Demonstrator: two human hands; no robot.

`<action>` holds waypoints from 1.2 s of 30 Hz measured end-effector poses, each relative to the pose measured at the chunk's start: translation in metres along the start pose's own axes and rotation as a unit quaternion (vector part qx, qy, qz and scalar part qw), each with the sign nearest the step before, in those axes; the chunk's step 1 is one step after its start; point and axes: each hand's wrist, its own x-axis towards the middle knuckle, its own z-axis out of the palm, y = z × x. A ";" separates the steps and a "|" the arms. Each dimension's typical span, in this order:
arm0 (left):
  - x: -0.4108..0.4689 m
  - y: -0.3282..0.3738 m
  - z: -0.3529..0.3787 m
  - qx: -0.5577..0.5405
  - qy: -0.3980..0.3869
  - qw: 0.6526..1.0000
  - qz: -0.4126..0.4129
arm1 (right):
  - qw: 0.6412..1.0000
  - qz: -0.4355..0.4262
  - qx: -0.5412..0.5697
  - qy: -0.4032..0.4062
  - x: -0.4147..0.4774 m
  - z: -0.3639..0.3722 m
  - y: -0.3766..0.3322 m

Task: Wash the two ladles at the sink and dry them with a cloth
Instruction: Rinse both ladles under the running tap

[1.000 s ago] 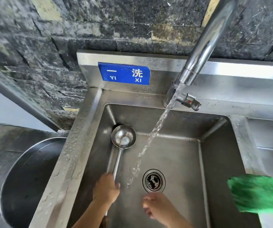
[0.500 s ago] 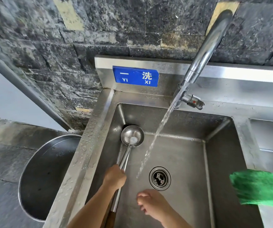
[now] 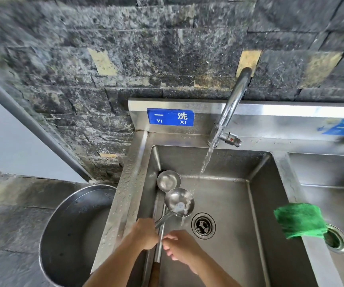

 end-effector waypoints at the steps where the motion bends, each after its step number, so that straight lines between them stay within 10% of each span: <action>1: -0.005 -0.001 -0.004 0.026 -0.007 1.000 0.011 | 1.000 0.004 0.017 0.002 -0.004 0.004 -0.002; 36: -0.044 0.064 -0.033 0.023 -0.090 0.996 -0.004 | 0.953 0.097 0.287 0.033 0.011 -0.021 0.009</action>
